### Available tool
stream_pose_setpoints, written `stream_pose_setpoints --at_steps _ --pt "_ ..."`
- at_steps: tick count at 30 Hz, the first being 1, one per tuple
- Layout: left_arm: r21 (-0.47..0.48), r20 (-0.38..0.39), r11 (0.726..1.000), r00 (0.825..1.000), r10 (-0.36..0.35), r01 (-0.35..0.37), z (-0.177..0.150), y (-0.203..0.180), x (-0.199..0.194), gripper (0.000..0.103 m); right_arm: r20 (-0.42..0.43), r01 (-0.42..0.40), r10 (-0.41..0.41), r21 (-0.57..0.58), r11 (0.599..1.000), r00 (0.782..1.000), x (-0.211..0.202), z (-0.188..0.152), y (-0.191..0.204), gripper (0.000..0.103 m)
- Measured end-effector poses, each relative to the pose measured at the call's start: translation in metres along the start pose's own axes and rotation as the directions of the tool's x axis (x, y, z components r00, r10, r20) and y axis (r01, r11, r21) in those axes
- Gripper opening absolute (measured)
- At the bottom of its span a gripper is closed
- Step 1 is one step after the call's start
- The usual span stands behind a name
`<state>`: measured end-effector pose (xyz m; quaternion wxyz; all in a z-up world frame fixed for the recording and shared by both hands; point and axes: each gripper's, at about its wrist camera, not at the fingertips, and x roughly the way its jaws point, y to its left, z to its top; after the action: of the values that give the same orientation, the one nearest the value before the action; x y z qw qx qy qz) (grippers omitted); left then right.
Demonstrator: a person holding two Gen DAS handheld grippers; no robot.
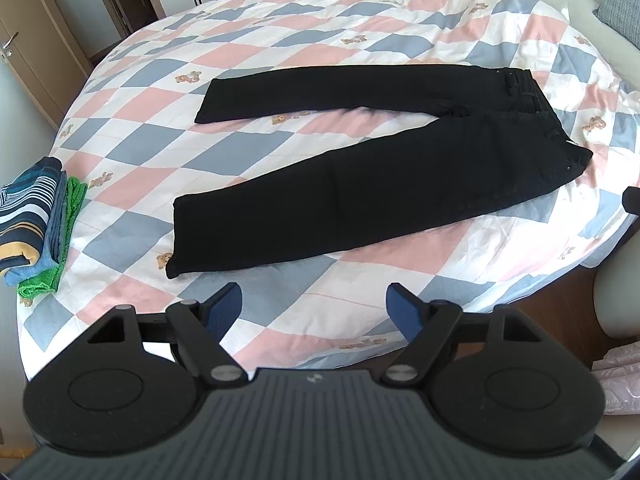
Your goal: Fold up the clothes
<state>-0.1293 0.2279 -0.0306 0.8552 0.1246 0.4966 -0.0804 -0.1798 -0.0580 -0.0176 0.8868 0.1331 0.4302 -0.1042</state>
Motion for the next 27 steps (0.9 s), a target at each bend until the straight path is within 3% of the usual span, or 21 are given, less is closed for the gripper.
stream_pose_setpoints --at_steps 6,16,27 --pt "0.014 0.001 1.000 1.000 0.009 -0.009 0.002 0.001 0.003 0.081 -0.012 0.058 -0.058 0.026 0.998 0.998 0.005 0.000 -0.007 0.101" --pt "0.015 -0.029 0.999 0.999 0.040 -0.039 0.009 -0.001 0.011 0.081 -0.049 0.036 -0.033 0.042 0.998 0.998 0.021 0.008 -0.016 0.101" --pt "-0.073 -0.083 0.991 0.991 0.102 -0.109 0.026 -0.004 0.022 0.084 -0.099 -0.007 0.001 -0.053 0.999 0.995 0.048 0.042 -0.033 0.101"
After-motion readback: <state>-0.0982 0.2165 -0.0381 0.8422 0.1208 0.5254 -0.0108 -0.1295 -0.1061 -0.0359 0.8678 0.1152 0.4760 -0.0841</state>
